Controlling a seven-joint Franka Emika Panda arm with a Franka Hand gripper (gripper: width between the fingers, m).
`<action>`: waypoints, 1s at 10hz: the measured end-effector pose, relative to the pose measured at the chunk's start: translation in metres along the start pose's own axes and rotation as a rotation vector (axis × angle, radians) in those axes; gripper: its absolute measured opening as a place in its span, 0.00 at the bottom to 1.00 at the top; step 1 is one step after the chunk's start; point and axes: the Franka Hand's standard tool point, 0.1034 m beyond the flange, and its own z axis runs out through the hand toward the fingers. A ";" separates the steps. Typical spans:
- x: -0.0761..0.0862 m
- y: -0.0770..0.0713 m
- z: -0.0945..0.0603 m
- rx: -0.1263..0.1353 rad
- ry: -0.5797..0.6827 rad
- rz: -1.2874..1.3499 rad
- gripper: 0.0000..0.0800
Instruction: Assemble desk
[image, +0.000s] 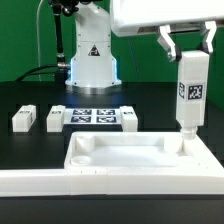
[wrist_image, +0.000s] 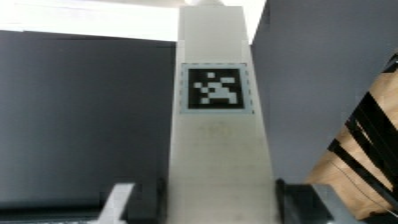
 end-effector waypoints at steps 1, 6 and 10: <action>-0.003 -0.002 0.005 0.003 -0.008 0.001 0.36; -0.010 0.000 0.024 0.005 -0.030 -0.005 0.36; -0.012 0.000 0.034 0.007 -0.035 -0.003 0.36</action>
Offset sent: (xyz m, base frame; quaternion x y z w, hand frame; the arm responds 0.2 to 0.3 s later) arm 0.0155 -0.0069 -0.0120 -0.0102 0.0056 -0.0036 0.9999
